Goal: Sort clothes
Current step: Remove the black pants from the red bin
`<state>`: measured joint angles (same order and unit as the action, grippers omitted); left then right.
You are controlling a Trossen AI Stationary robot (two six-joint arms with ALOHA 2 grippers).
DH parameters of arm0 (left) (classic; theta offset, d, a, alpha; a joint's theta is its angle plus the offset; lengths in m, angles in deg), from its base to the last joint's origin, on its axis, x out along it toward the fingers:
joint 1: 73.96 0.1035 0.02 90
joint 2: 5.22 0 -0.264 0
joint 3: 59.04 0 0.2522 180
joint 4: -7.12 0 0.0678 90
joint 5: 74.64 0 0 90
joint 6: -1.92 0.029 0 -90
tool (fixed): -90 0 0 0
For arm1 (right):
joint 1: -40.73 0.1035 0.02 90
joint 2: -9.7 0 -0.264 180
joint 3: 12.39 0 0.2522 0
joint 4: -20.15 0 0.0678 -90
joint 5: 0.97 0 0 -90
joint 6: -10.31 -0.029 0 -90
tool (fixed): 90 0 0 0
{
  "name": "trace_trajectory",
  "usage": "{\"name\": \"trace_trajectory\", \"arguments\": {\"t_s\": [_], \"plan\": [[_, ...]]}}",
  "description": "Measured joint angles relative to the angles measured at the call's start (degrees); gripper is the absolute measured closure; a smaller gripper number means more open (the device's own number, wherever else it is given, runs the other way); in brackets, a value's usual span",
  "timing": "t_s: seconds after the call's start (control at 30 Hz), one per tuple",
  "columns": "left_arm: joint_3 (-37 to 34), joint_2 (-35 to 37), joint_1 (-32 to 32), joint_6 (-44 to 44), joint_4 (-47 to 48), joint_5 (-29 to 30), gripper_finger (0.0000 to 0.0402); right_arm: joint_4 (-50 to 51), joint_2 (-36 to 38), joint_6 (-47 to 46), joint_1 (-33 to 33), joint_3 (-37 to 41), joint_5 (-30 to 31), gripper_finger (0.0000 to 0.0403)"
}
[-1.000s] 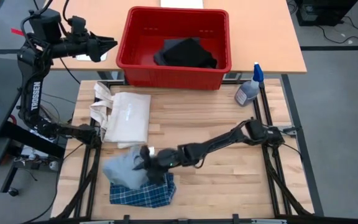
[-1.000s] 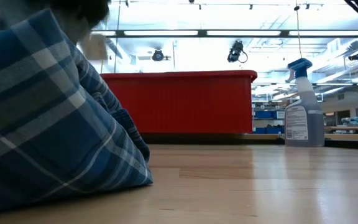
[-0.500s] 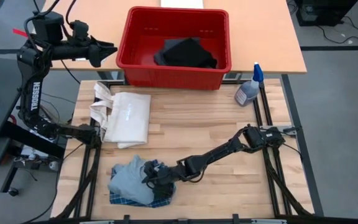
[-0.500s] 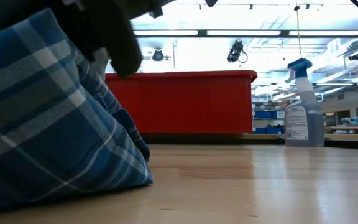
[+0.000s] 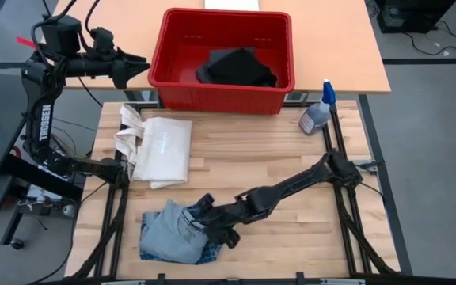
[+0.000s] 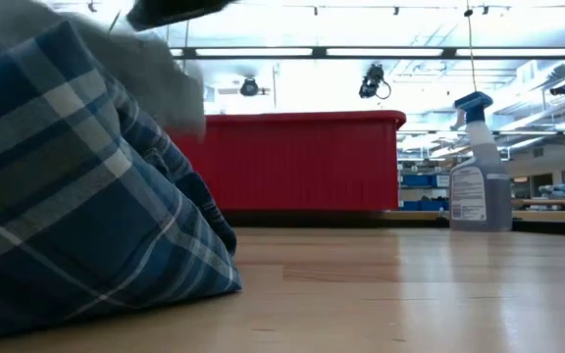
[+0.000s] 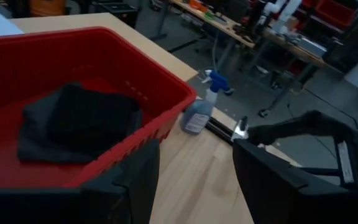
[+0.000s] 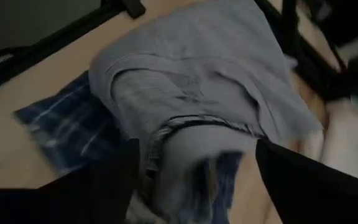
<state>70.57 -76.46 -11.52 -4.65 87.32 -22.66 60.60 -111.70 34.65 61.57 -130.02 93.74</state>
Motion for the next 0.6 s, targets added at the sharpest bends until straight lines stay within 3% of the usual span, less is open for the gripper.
{"name": "trace_trajectory", "arguments": {"t_s": [0.17, 0.4, 0.6], "plan": [[0.0, 0.7, -1.7, 0.4, -0.1, -0.2, 0.0194, 7.2, 7.6, -11.9, 0.2, 0.0, 6.5, 0.0052], [0.0, 0.1, -8.0, 0.1, 0.6, 0.2, 0.0194, 7.3, 17.6, -27.2, -0.9, 0.0, 21.1, 0.0055], [0.0, -0.7, -12.2, -0.1, 0.6, 1.4, 0.0194, 9.0, 24.0, -36.2, -3.8, 0.0, 23.5, 0.0055]]}}
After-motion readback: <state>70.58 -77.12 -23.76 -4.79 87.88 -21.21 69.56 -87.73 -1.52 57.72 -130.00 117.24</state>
